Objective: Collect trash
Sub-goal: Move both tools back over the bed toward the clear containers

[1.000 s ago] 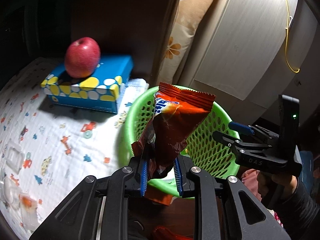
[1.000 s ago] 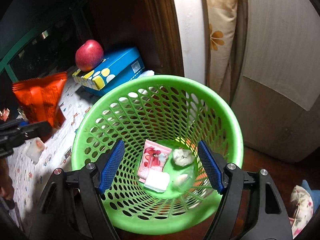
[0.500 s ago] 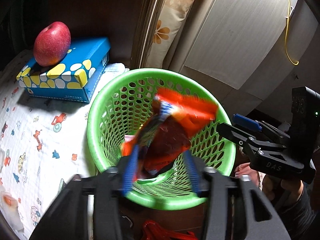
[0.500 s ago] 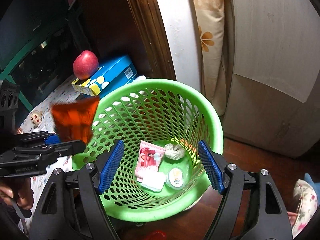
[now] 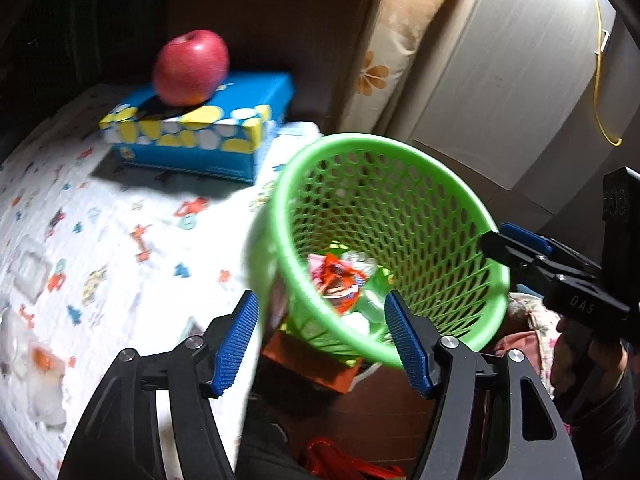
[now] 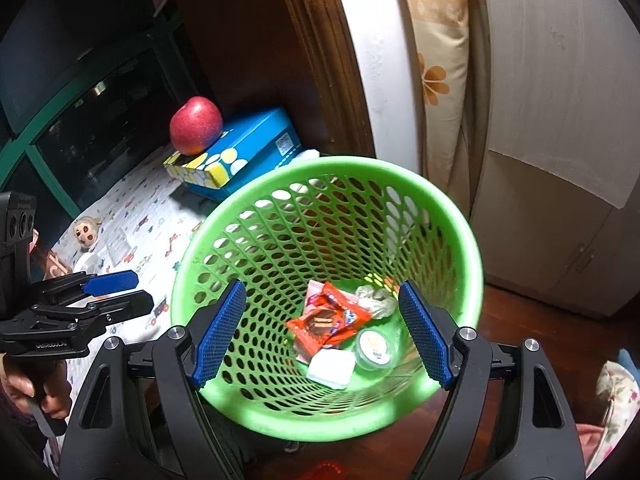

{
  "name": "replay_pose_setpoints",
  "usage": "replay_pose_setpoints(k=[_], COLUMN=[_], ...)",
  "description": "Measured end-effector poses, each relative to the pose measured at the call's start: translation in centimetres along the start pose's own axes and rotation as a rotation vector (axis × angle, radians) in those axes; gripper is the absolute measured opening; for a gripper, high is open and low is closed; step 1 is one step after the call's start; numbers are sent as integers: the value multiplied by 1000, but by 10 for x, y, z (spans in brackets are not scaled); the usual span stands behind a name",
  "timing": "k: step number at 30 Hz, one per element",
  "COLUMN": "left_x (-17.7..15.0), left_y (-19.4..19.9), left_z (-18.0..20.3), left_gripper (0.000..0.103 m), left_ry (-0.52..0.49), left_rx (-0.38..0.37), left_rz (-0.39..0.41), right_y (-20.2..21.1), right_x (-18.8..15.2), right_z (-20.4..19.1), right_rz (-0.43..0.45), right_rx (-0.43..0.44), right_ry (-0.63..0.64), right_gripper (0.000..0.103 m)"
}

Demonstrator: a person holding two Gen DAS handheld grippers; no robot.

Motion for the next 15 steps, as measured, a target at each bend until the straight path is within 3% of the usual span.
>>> replay_pose_setpoints(k=[15], left_x=[-40], left_y=[69], left_z=[-105], left_gripper=[76], left_ry=[115], left_rx=[296], left_rz=[74], right_y=[-1], right_x=[0], right_z=[-63], right_rz=[-3], right_rx=[68], right_ry=[83], right_gripper=[81])
Point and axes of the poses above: each gripper's, at about its wrist camera, not at the fingertips, and y roughly against the way its jaws point, z to its right, x to its top, the point moved 1 cm from there along -y, roughly the way its jaws point, and after that the axes turned 11 degrees about -x, right-handed, at the moved point
